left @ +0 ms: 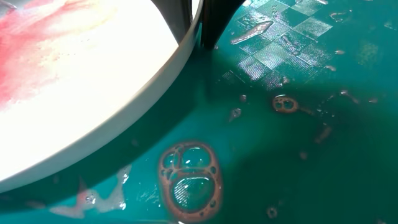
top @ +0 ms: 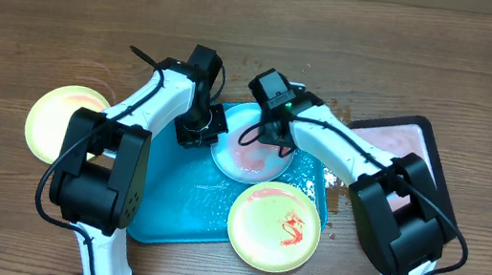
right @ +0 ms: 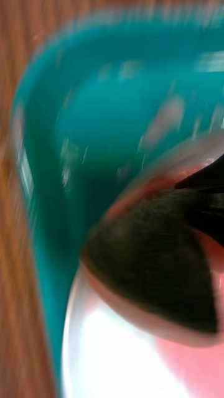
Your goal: Clean dirty plates on tray and stack at the side
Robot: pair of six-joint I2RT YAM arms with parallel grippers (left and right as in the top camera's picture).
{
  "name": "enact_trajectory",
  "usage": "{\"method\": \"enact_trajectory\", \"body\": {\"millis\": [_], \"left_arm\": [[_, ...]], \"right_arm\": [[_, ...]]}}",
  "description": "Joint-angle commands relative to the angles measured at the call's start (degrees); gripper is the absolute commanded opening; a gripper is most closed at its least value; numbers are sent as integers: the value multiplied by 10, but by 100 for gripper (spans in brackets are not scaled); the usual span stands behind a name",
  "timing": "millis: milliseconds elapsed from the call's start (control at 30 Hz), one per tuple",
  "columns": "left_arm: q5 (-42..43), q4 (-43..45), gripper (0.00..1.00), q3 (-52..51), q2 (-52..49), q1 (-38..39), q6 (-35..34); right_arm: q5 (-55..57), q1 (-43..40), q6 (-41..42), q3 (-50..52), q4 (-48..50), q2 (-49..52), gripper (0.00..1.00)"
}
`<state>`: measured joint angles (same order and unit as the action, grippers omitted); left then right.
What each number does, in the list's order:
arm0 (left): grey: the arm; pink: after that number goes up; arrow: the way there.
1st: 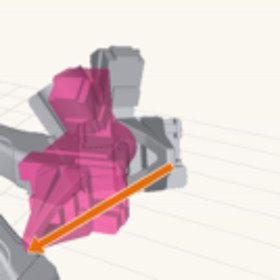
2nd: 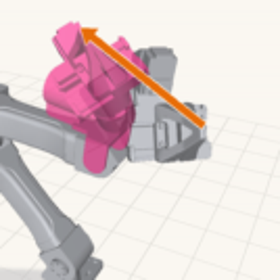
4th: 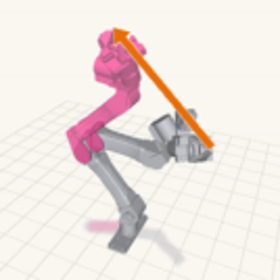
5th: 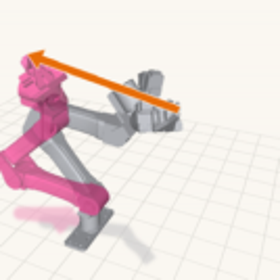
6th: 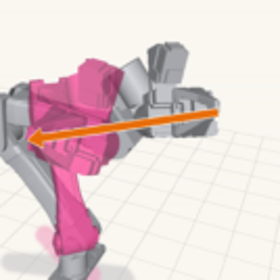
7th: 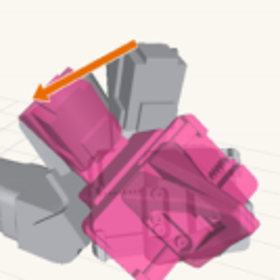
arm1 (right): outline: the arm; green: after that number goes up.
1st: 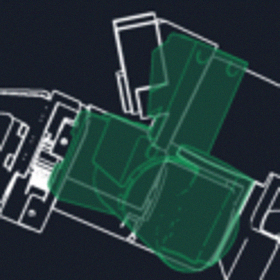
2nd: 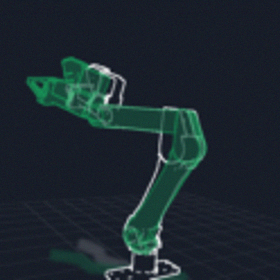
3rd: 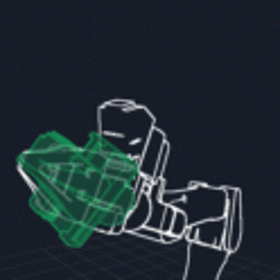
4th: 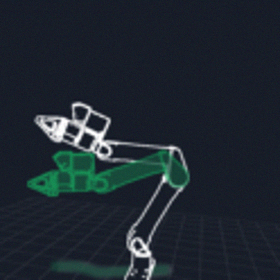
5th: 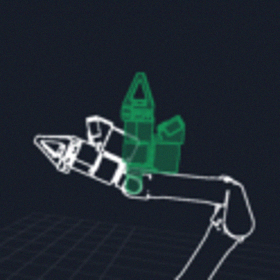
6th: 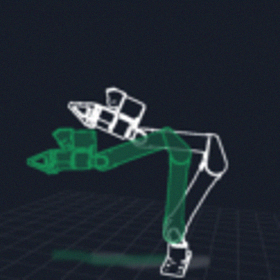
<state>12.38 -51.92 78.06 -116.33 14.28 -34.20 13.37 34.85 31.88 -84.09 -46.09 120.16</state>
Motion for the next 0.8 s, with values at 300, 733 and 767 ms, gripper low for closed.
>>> {"method": "enact_trajectory", "body": {"millis": [300,733,767], "left_arm": [[-68,-1,5,-18,-42,-2,-23],[-65,-2,4,-18,-42,-4,-23],[-64,-2,5,-18,-42,-4,-22]], "right_arm": [[-298,3,-167,24,-72,23,4],[-370,46,-47,24,38,25,4],[-370,46,-43,24,53,27,4]]}}
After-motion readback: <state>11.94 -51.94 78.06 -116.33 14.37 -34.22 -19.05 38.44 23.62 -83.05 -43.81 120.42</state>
